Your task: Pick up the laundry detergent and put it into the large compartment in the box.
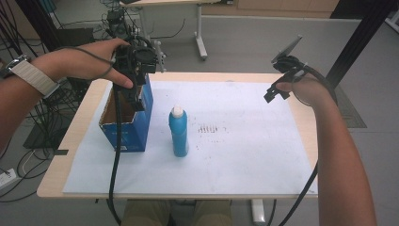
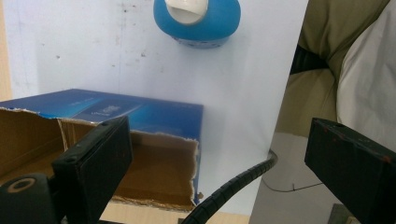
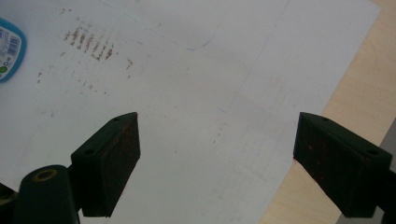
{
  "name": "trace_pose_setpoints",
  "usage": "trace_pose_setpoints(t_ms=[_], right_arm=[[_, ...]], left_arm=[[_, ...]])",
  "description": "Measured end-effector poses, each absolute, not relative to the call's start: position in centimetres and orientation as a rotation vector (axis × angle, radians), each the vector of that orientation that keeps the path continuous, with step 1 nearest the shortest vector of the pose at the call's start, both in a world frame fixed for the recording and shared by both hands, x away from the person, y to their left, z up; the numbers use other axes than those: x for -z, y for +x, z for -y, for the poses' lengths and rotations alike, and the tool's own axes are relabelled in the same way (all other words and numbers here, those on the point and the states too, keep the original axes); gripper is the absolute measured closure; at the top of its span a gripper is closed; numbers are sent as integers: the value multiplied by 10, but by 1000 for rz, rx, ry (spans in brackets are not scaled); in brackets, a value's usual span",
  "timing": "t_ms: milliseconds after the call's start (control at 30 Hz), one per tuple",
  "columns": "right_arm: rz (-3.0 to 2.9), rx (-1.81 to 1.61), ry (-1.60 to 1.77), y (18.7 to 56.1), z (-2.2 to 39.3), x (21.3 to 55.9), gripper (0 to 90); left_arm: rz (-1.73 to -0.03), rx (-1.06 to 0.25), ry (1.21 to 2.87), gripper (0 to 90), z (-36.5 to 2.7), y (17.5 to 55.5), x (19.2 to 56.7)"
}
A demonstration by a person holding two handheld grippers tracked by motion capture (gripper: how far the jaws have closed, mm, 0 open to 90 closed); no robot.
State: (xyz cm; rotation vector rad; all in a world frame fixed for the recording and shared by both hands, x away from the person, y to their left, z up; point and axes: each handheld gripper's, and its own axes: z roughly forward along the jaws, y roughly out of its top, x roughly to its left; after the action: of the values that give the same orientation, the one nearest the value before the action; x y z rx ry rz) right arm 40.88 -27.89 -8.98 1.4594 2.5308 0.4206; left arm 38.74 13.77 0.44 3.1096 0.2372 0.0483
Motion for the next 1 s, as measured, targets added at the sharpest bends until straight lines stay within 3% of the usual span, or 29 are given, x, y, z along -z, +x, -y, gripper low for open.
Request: trace_pose_setpoints(t_ms=[1000], right_arm=[[-2529, -432, 1452, 406, 283, 87, 146]], left_arm=[[-272, -59, 3109, 76, -132, 383, -10]])
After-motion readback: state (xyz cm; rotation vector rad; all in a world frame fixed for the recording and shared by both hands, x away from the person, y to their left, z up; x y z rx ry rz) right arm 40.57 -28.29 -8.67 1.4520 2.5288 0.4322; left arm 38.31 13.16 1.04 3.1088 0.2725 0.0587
